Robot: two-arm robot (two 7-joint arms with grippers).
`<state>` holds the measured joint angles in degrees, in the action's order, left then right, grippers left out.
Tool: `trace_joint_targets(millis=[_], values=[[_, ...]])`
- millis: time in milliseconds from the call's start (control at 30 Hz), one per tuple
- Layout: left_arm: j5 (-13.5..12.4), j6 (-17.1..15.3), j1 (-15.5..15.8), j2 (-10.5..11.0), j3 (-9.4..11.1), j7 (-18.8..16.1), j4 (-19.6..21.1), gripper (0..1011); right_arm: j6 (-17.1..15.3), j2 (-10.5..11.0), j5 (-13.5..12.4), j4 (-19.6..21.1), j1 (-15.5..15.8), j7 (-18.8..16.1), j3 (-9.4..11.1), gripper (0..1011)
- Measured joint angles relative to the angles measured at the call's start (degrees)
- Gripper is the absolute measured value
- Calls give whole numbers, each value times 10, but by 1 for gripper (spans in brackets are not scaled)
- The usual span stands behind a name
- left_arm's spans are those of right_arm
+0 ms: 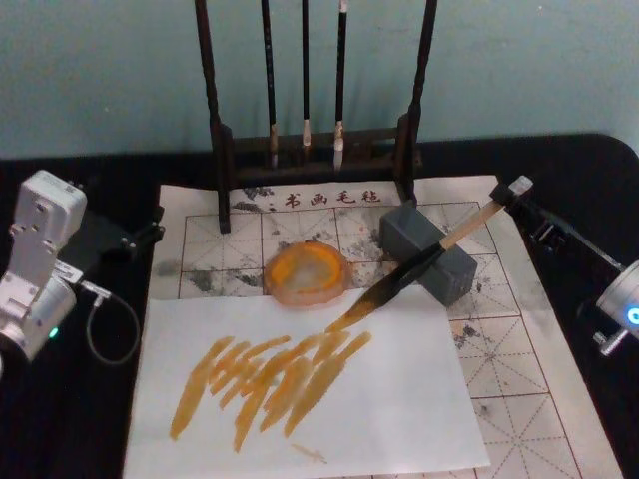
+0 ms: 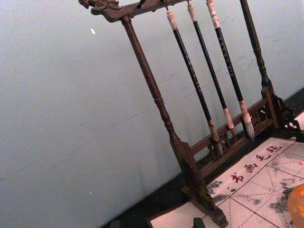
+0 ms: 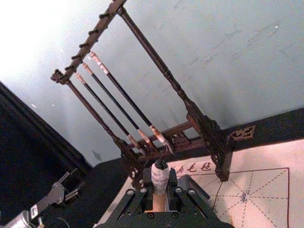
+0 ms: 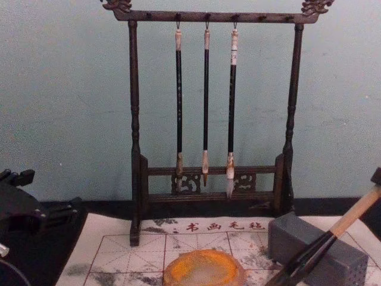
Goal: Pick up the brush from the inkstone, write on the paper, then place the brush back to its original position.
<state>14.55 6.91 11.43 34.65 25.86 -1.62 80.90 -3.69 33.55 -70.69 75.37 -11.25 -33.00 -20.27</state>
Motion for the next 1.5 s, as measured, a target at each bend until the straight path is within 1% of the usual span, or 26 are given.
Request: trace_joint_targets(millis=[233, 467, 967, 1500], values=[[0, 0, 0, 0, 0, 0, 0, 1001, -2, -2, -16, 6, 3, -1, 8, 187], [0, 0, 0, 0, 0, 0, 0, 1001, -6, -3, -31, 8, 5, -5, 11, 187], [0, 0, 0, 0, 0, 0, 0, 1001, -6, -5, -44, 8, 2, -7, 7, 187], [0, 0, 0, 0, 0, 0, 0, 1001, -7, -24, -70, -3, -12, 5, 3, 187]])
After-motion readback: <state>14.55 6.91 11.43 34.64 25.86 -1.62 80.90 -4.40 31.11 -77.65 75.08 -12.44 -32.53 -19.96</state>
